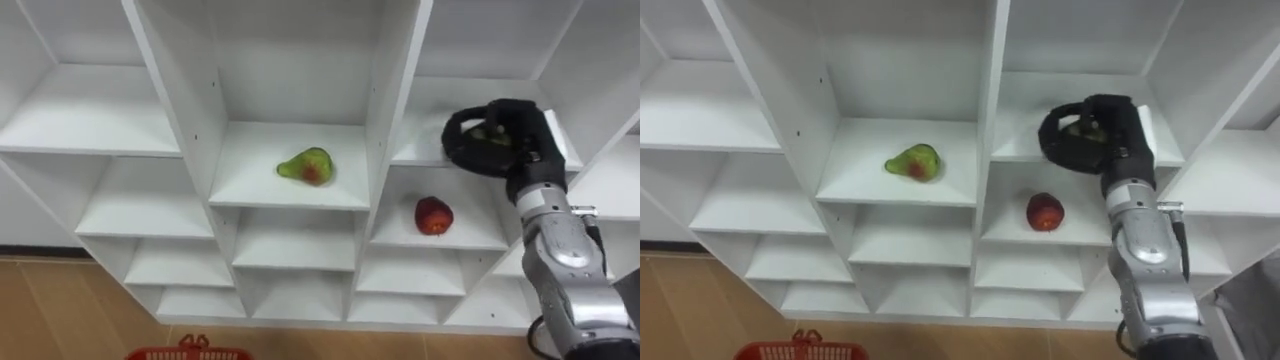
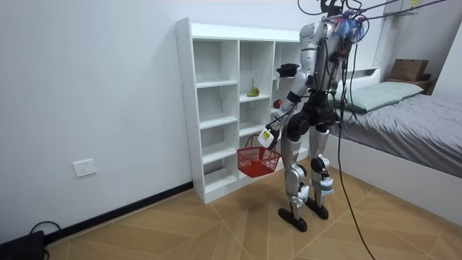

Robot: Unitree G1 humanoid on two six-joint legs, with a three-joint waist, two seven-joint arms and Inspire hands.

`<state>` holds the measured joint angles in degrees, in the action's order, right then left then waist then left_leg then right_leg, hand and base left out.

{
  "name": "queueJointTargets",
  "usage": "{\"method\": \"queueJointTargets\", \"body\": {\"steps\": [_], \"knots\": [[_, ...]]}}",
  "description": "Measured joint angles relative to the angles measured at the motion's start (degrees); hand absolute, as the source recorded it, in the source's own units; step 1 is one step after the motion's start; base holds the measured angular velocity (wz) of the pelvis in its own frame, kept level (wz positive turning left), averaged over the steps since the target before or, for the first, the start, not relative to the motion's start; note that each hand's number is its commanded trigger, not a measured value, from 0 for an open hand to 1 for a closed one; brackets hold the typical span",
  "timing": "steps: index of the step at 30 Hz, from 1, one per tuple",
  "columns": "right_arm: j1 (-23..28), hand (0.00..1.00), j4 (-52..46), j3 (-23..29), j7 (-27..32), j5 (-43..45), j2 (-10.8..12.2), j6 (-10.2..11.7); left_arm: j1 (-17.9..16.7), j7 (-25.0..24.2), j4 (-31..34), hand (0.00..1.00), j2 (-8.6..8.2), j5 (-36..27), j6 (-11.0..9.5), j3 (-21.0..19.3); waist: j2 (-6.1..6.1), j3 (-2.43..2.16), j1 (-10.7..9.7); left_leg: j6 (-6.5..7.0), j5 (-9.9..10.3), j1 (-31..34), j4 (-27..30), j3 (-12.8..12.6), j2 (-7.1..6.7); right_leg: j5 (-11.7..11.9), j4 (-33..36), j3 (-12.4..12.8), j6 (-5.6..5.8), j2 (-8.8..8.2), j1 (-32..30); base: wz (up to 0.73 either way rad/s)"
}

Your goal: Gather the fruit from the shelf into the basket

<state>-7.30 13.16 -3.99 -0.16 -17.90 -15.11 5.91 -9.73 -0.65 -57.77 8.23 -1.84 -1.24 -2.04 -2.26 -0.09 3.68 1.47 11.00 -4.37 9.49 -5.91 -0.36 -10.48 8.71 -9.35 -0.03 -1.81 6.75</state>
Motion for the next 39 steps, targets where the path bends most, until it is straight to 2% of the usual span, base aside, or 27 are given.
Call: {"method": "queueJointTargets", "body": {"steps": [4,6,8,13,22,24,27,35,39], "knots": [[2.21,1.00,-3.04,-1.33,-3.54,-4.59,0.88,-0.92,0.34,0.01,-0.03,1.00,-0.15,-1.01,-0.01,0.18,-0.14,0.16,-0.35,0.02,0.01,-0.06,-0.12,-0.13,0.02,0.00,0.02,0.03,0.00,-0.05,0.03,-0.01],[3.86,1.00,-6.15,-1.53,-5.58,-6.46,2.11,-1.84,0.69,0.00,0.17,1.00,-0.65,-0.94,0.02,0.29,-0.08,0.11,-0.53,0.04,0.02,0.93,0.16,-0.09,-0.01,0.00,0.14,-0.21,0.00,-0.06,-0.82,0.00],[4.11,1.00,-7.29,-1.71,-7.79,-7.92,2.41,-2.29,1.31,-0.01,0.58,1.00,-0.66,-0.93,0.03,1.13,-0.02,0.12,-0.55,0.03,0.02,1.65,0.53,-0.10,-0.01,0.10,0.23,-0.25,-0.09,-0.04,-1.54,0.00],[4.14,1.00,-7.51,-1.78,-10.93,-9.35,4.09,-2.32,1.56,0.03,3.97,1.00,-0.68,-0.99,0.00,2.41,0.02,0.12,-0.67,0.03,0.03,1.95,0.95,-0.16,0.30,0.10,0.52,-0.22,-0.09,-0.02,-1.90,0.00],[5.70,1.00,-7.50,-7.18,-12.65,-9.36,4.49,-2.29,5.16,1.42,4.51,1.00,-1.11,-3.29,-0.05,6.91,0.26,0.23,-0.83,0.03,0.03,1.75,1.47,-0.12,0.41,0.13,1.17,0.41,-0.13,0.01,-1.80,0.00],[7.94,1.00,-6.68,-9.33,-12.82,-9.32,4.76,-2.40,5.68,1.76,6.40,1.00,-1.28,-4.75,-0.03,8.37,0.47,0.38,-1.23,0.06,0.07,2.28,1.86,0.16,0.43,0.13,1.31,-0.40,-0.14,-0.04,-1.92,0.09],[8.75,1.00,-4.08,-10.70,-13.03,-8.58,5.70,-2.42,6.76,1.76,8.07,1.00,-1.70,-5.52,-0.14,10.03,0.90,0.66,-1.77,0.08,0.07,3.80,2.29,0.03,0.51,0.14,2.23,-0.22,-0.16,-0.07,-3.41,0.00],[8.51,1.00,0.49,-11.18,-11.39,-5.22,6.79,-2.81,8.99,1.42,10.88,1.00,-3.95,-7.72,-0.49,12.95,1.08,0.70,-1.96,0.26,-0.09,6.34,3.39,-0.32,0.59,0.23,3.82,0.72,-0.29,-0.13,-6.88,-0.04],[6.54,1.00,7.30,-12.99,-10.50,-3.48,7.07,-2.74,11.45,0.84,11.83,1.00,-3.72,-11.83,-1.55,16.33,1.02,0.76,-2.08,0.31,-0.12,7.80,3.98,-0.07,0.59,0.23,4.01,-0.18,-0.29,-0.26,-7.82,0.04]]}}
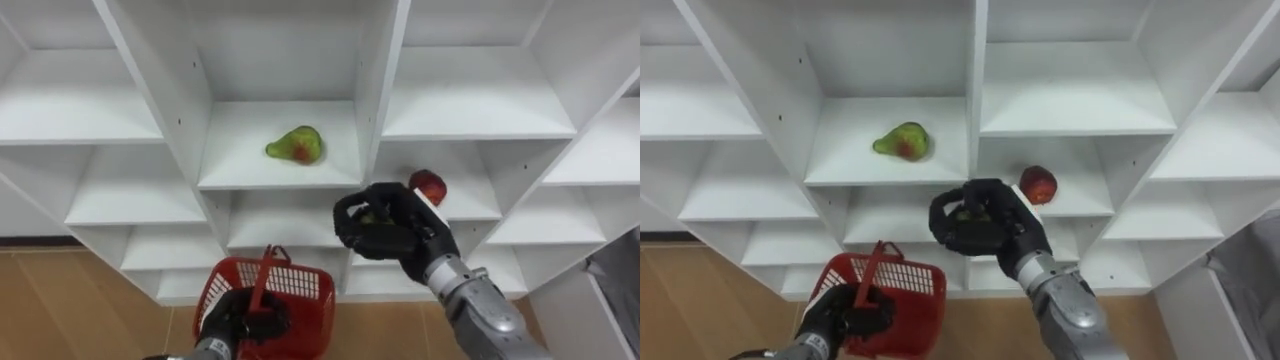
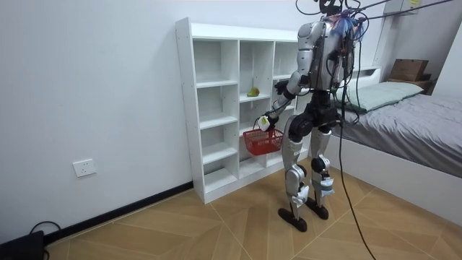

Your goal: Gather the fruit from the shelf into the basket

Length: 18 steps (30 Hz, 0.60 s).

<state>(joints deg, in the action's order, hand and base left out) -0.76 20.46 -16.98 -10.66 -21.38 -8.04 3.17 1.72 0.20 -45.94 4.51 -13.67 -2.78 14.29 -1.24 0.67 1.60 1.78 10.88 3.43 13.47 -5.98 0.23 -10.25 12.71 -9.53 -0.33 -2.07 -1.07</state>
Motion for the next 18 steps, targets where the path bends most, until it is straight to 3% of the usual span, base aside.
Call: {"method": "queueJointTargets", "body": {"steps": [7,15,18], "knots": [[-0.75,1.00,3.26,-0.43,0.45,1.92,1.38,0.10,0.90,-4.49,0.01,1.00,0.25,-0.79,-0.92,1.74,0.00,0.22,0.24,0.08,-0.08,2.43,0.30,-0.22,0.03,0.00,0.90,-0.09,0.00,-0.11,-2.84,0.00],[-4.49,1.00,10.27,-2.30,1.95,2.74,1.82,0.84,1.81,-7.41,3.84,1.00,0.52,-3.62,-1.84,4.06,1.10,1.15,0.27,0.15,-0.11,4.52,1.07,0.22,-0.07,0.00,0.90,-1.31,0.00,-0.71,-4.16,0.06],[-5.12,1.00,10.28,-2.78,1.89,4.09,1.84,0.90,1.81,-8.34,4.47,1.00,0.12,-3.61,-2.29,4.23,1.27,1.10,0.25,0.15,-0.12,5.44,1.24,0.22,-0.01,0.00,0.97,-1.47,0.00,-0.70,-5.08,0.00]]}}
